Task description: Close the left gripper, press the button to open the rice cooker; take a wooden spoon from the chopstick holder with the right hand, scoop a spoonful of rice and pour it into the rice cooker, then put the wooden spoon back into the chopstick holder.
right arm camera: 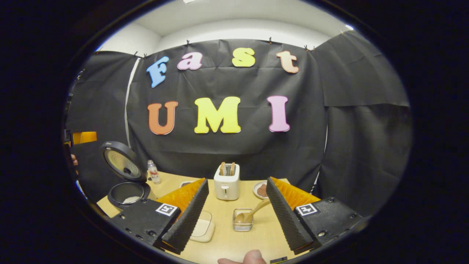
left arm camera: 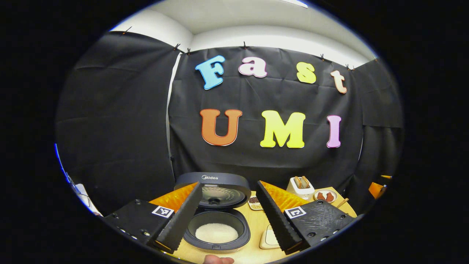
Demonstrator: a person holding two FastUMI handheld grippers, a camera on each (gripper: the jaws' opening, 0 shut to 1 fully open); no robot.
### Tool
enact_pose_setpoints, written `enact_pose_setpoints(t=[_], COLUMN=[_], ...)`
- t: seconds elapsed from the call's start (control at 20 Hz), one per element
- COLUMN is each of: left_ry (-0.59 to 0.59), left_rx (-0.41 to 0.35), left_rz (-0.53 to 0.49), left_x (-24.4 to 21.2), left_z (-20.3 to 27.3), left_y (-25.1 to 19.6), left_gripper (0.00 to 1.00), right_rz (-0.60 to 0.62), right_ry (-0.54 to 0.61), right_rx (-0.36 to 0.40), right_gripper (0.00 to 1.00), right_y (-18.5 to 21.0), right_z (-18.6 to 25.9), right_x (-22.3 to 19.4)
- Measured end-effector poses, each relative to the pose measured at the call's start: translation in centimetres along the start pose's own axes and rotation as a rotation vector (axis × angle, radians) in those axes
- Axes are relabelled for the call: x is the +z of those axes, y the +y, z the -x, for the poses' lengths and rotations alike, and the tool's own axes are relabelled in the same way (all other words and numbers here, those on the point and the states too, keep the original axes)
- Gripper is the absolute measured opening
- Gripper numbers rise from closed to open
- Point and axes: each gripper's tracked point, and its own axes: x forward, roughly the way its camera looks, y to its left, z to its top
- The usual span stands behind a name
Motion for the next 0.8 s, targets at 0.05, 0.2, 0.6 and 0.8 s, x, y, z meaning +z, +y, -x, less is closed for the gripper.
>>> enact_pose_setpoints(t=[0.05, 0.2, 0.6, 0.8], left_ry=[-0.006, -0.011, -0.026, 0.010], left_rx=[-0.003, -0.018, -0.053, -0.009], left_rz=[-0.001, 0.004, -0.016, -0.028], left_x=[0.0, -0.4, -1.4, -2.3], left_z=[0.5, 1.6, 2.0, 1.4], left_y=[-0.4, -1.8, -5.3, -5.2], left_gripper=[0.84, 0.94, 0.94, 0.95], right_rz=[-0.017, -0.046, -0.148, -0.241], right_ry=[0.012, 0.064, 0.226, 0.332], right_rx=[-0.003, -0.021, -0.034, -0.040], right_gripper=[1.00, 1.00, 0.95, 1.00], right_y=[-0.4, -1.6, -4.4, -6.3], right_z=[-0.2, -1.3, -9.6, -15.0], right_x=[-0.7, -3.1, -12.8, -18.1])
